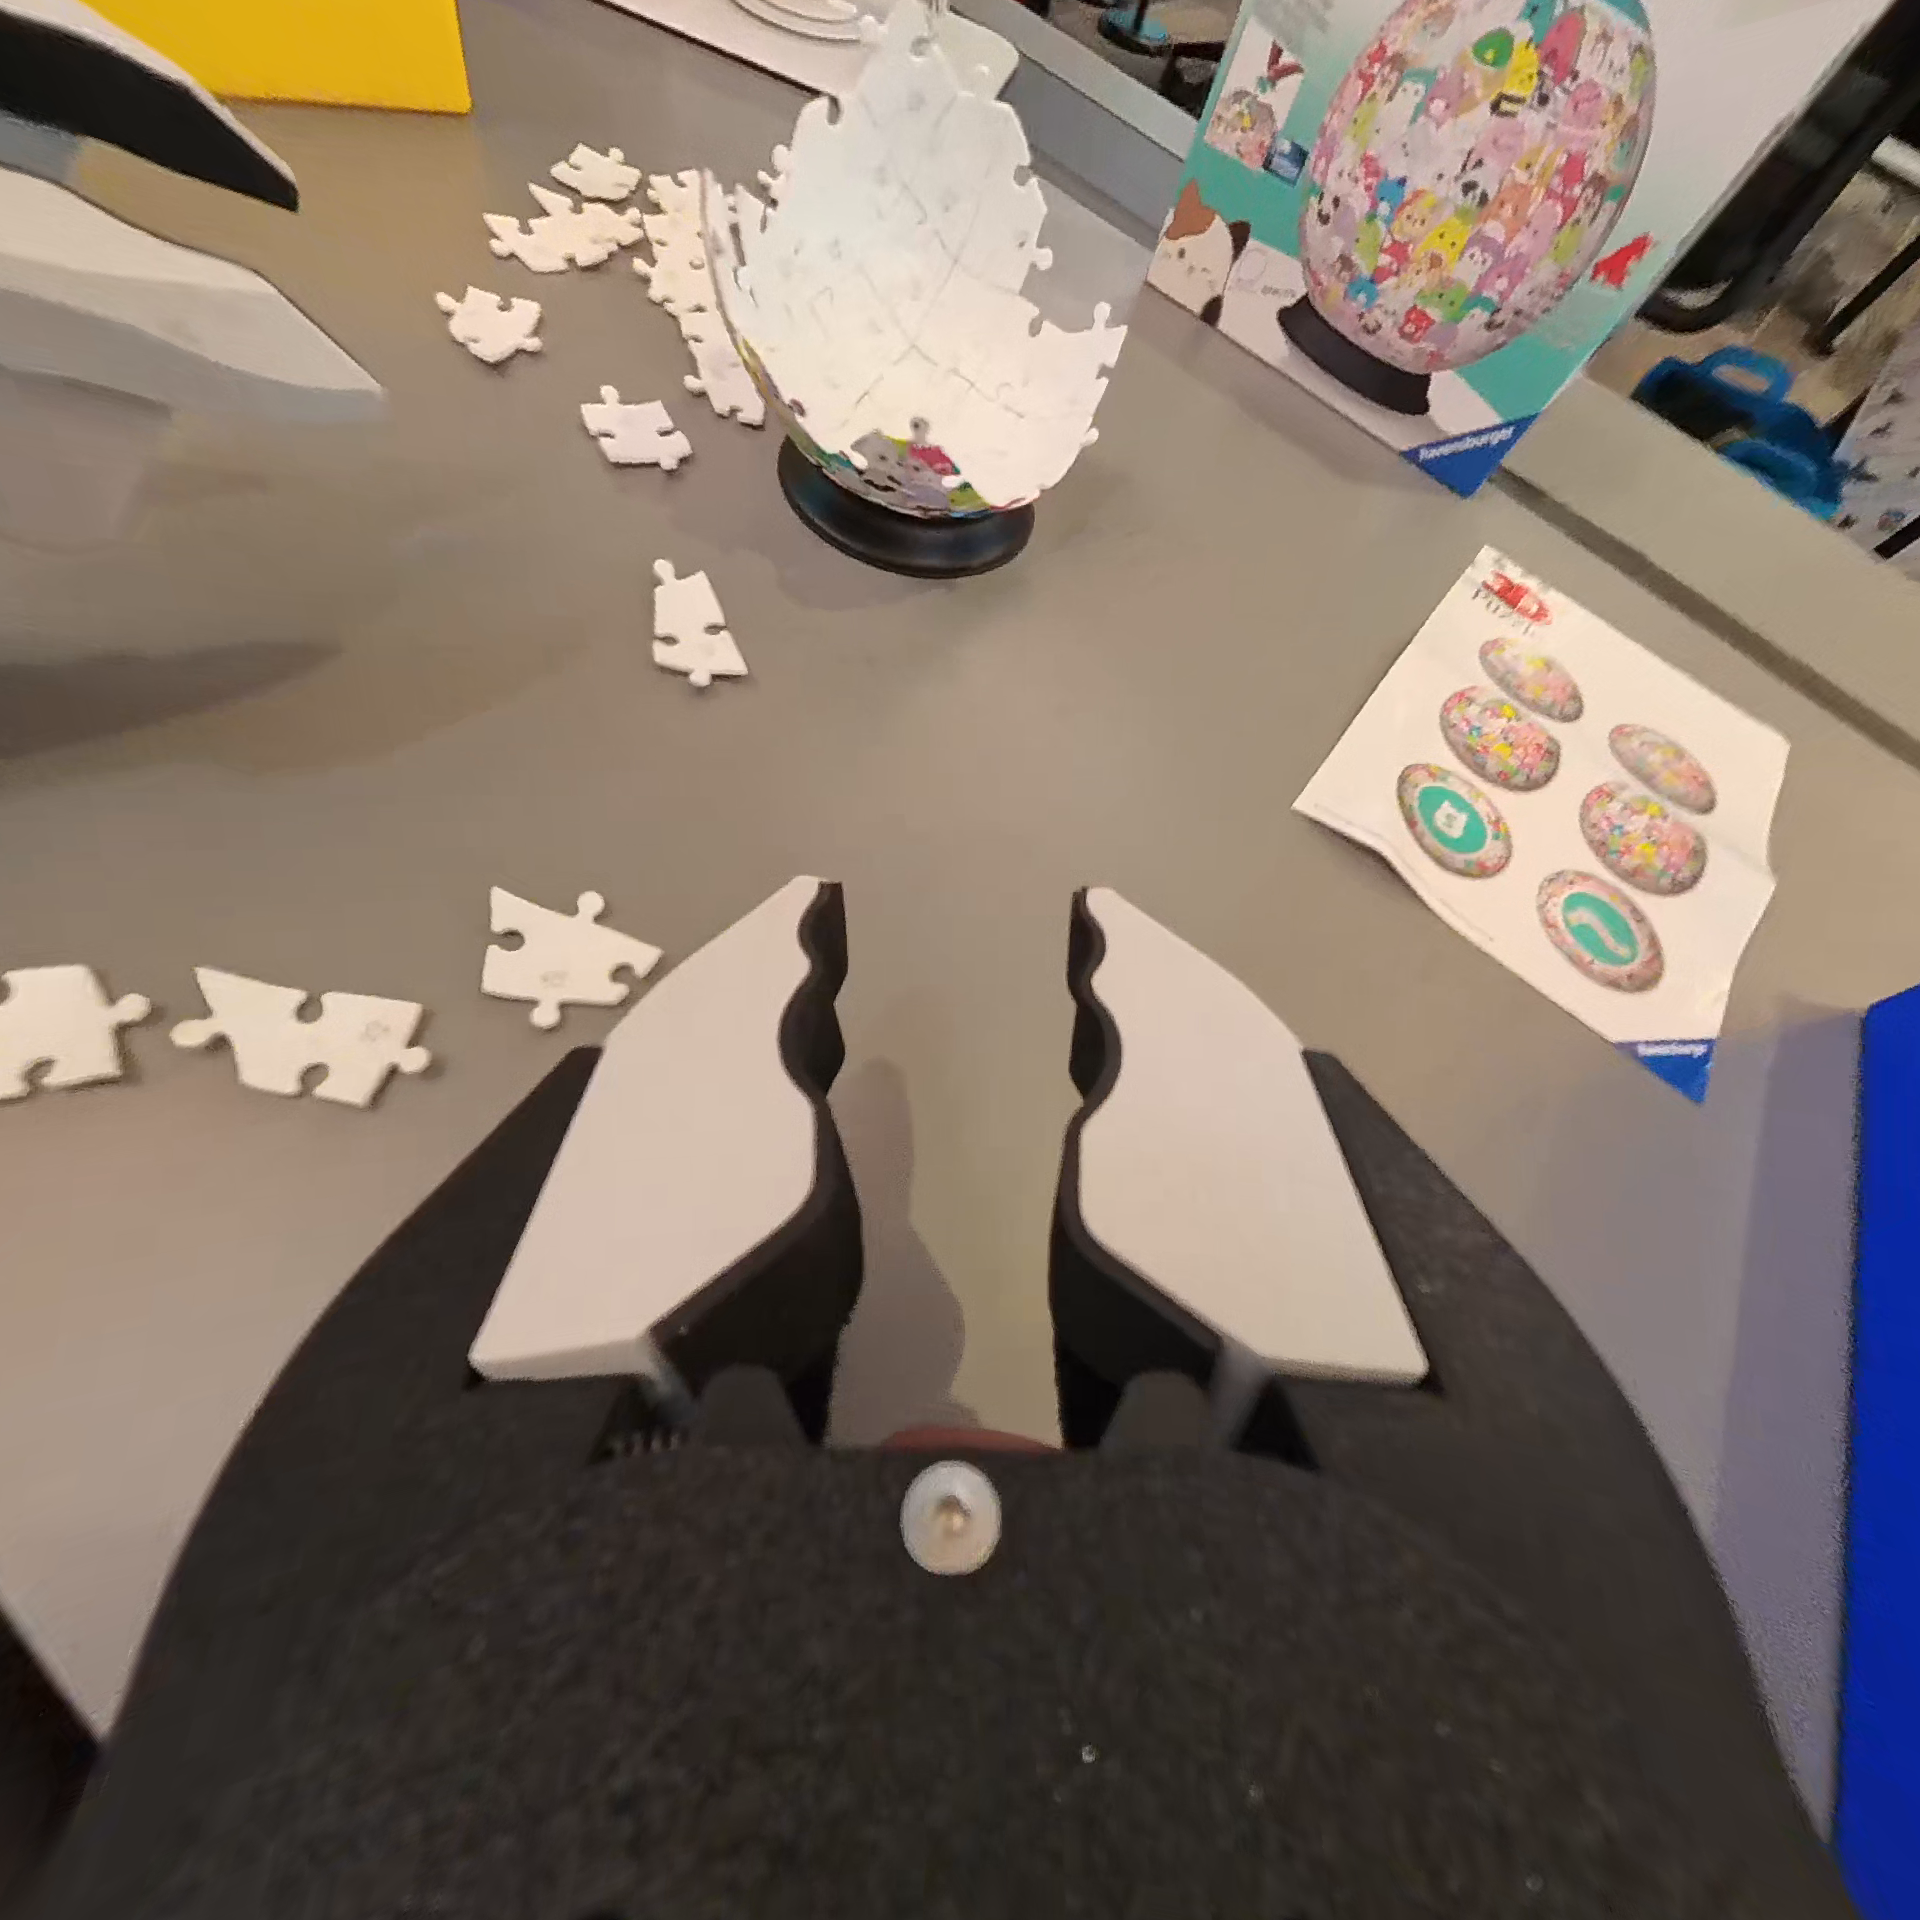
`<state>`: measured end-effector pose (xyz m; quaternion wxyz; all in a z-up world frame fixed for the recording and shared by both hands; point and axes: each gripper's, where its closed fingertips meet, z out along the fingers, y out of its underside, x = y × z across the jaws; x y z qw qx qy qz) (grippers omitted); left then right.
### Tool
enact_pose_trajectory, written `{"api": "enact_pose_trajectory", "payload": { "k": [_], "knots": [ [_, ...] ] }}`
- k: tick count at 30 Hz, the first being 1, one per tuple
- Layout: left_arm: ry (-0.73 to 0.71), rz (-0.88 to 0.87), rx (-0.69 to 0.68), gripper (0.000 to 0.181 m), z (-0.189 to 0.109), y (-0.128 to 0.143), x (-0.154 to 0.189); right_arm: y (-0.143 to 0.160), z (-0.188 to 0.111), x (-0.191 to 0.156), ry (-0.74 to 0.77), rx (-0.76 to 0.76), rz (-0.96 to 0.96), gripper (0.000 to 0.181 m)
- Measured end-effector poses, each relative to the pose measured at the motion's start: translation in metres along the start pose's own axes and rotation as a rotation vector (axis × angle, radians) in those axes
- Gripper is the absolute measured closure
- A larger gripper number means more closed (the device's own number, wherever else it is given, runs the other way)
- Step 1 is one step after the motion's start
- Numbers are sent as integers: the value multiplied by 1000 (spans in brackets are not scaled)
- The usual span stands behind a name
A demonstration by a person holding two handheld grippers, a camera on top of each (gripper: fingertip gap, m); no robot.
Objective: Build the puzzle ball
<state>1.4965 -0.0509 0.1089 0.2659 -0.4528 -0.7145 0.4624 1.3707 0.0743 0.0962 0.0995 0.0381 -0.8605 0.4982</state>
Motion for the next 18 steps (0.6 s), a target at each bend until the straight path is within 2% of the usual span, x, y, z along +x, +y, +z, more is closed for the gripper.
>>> {"api": "enact_pose_trajectory", "payload": {
  "k": [3,6,10,12,18],
  "knots": [
    [8,-43,30,119,-5,-7,3,0,-13,-2,-37,33,92,143],
    [-21,9,36,121,-8,-10,7,3,-22,-7,-61,33,112,152],
    [11,-17,33,139,-6,-12,22,6,-30,-9,-21,24,75,157],
    [35,-28,16,143,-1,-10,28,7,-31,-8,12,17,55,167],
    [62,38,36,147,9,-17,38,9,-26,-8,23,24,26,176]
  ]
}}
